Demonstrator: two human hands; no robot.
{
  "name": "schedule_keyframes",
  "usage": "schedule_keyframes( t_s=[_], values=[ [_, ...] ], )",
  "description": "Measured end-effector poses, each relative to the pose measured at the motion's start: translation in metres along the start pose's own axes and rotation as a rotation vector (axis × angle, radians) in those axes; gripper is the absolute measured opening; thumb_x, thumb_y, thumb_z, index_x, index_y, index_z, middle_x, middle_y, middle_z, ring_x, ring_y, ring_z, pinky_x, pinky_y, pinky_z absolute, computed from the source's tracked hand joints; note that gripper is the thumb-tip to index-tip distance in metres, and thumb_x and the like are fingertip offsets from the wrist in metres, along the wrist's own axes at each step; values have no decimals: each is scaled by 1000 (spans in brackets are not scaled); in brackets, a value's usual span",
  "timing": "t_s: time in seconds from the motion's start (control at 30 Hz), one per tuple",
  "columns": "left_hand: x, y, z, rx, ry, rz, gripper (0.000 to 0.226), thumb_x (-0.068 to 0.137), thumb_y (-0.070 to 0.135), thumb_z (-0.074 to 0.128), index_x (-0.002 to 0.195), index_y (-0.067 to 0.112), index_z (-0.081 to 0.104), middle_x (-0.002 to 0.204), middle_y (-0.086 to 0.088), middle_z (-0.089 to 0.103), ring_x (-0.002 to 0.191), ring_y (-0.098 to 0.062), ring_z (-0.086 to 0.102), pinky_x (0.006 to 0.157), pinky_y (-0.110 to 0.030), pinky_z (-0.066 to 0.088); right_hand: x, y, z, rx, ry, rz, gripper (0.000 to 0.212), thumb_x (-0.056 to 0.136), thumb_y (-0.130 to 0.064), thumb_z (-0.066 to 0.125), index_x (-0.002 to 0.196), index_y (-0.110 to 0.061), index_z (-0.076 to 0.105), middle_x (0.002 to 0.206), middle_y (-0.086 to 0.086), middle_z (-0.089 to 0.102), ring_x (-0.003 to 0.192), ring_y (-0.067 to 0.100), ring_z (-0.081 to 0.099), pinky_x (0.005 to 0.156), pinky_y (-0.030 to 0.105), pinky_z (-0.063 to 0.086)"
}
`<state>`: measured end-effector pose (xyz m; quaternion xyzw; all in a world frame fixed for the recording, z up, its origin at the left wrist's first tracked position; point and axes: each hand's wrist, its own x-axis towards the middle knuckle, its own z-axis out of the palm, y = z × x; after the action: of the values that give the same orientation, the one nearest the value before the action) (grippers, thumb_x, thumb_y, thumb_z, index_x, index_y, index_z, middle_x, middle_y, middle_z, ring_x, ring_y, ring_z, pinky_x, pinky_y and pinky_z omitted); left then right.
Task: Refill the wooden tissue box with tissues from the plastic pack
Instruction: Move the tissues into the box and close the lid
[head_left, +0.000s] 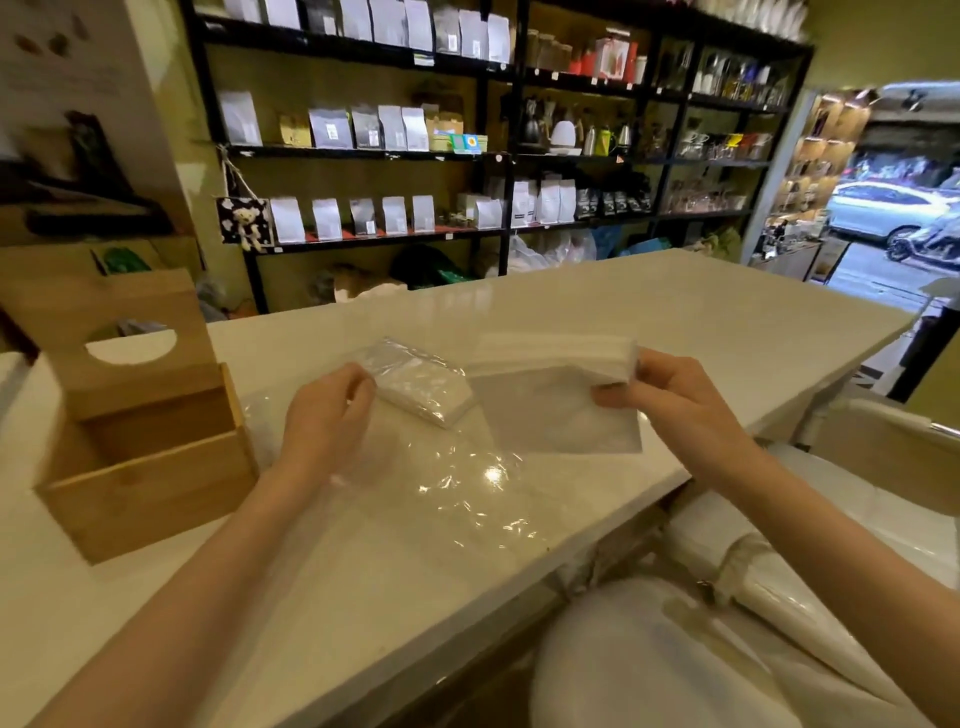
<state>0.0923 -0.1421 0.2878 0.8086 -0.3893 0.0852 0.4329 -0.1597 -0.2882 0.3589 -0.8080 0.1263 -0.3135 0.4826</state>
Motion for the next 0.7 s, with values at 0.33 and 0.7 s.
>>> schedule_keyframes(
  t_s=[0.33,0.7],
  values=[
    [-21,45,-71,-973,-652,-682,82,86,63,15,110,1,63,107,-17,71,95,-28,69,74,-33,56,77,0,92,126,-240,-102,22,80,-3,60,84,-23,69,81,-1,71,74,1,64,67,16,50],
    [-25,7,-131,-1413,-120,-895,48,73,37,61,115,14,56,101,-13,67,93,-27,63,69,-38,58,125,1,158,-501,-495,-1087,42,85,-23,53,127,-25,48,134,-4,54,133,11,34,115,28,18]
  ],
)
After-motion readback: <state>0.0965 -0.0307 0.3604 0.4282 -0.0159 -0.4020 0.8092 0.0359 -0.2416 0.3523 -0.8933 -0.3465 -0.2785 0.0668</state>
